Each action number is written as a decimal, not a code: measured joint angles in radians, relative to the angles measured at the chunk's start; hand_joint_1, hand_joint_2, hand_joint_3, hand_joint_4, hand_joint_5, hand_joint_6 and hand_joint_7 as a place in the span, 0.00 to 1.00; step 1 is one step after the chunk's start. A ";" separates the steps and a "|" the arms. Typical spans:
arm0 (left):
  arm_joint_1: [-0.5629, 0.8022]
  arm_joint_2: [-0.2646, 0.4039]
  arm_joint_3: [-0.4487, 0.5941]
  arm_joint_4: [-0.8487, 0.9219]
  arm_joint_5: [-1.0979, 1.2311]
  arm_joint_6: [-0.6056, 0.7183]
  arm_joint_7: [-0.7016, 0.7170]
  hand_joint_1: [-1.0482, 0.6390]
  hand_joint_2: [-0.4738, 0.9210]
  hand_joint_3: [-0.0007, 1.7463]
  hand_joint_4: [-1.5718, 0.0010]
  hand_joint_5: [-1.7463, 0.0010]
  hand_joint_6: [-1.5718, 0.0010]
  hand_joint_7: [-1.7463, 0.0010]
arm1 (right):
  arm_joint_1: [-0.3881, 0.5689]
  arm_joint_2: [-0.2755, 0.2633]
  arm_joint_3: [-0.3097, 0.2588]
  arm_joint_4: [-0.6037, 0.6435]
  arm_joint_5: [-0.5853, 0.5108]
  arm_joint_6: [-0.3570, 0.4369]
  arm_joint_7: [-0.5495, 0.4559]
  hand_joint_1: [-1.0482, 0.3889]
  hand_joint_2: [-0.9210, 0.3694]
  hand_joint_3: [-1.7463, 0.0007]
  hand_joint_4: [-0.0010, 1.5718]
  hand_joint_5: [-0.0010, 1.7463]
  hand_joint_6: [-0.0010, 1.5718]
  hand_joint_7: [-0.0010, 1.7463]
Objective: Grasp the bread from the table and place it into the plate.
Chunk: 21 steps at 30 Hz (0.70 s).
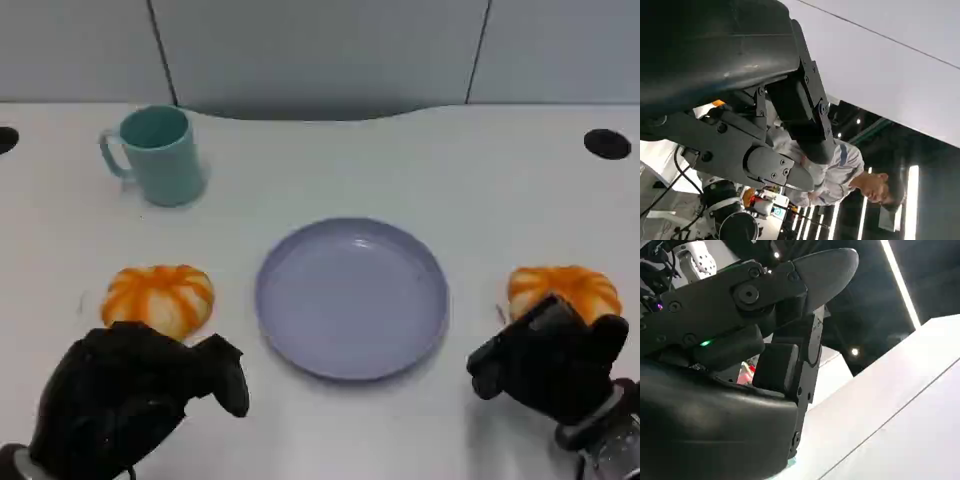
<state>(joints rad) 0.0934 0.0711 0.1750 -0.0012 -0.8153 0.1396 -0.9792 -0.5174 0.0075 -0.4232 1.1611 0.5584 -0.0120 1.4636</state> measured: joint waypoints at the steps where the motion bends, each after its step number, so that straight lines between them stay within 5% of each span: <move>1: 0.000 0.000 0.000 0.000 0.000 0.001 0.000 0.37 0.87 0.00 0.60 0.23 0.23 0.93 | 0.000 0.000 0.000 -0.003 0.000 0.000 0.000 0.39 0.02 1.00 1.00 0.04 0.93 0.00; 19: 0.008 -0.010 -0.002 -0.010 0.012 -0.017 0.009 0.36 0.88 0.00 0.60 0.26 0.26 0.94 | 0.001 -0.001 0.005 -0.017 0.000 0.013 -0.002 0.38 0.02 1.00 1.00 0.05 0.93 0.00; 21: 0.008 -0.026 -0.003 -0.010 0.060 -0.093 0.012 0.12 0.97 0.01 0.88 0.77 0.67 0.99 | 0.001 0.000 0.006 -0.017 0.000 0.012 -0.001 0.37 0.02 1.00 1.00 0.05 0.93 0.00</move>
<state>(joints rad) 0.1016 0.0453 0.1725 -0.0107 -0.7551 0.0468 -0.9669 -0.5169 0.0073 -0.4167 1.1437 0.5588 -0.0002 1.4622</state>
